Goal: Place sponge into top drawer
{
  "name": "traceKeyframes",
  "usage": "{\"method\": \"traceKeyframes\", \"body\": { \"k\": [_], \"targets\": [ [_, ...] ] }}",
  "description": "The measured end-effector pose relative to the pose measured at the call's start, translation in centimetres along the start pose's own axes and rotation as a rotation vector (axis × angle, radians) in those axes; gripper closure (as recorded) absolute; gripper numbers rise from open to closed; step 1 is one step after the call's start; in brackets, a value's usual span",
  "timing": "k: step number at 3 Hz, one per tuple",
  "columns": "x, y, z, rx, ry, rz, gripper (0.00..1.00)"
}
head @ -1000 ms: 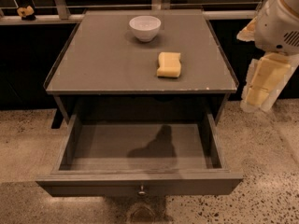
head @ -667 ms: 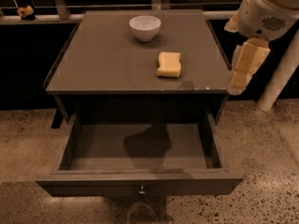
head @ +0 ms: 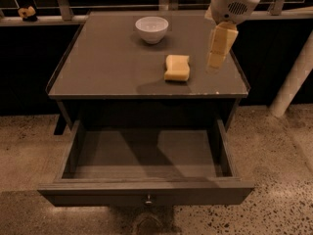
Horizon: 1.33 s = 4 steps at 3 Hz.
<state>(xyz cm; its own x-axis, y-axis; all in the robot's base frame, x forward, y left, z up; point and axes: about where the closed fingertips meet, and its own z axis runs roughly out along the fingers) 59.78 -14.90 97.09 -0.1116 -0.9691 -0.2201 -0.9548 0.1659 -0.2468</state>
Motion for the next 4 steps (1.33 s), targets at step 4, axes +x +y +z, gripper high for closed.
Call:
{"method": "traceKeyframes", "body": {
  "k": [4],
  "targets": [
    [-5.8, -8.2, 10.2, -0.075, -0.030, -0.146, 0.00]
  ]
}}
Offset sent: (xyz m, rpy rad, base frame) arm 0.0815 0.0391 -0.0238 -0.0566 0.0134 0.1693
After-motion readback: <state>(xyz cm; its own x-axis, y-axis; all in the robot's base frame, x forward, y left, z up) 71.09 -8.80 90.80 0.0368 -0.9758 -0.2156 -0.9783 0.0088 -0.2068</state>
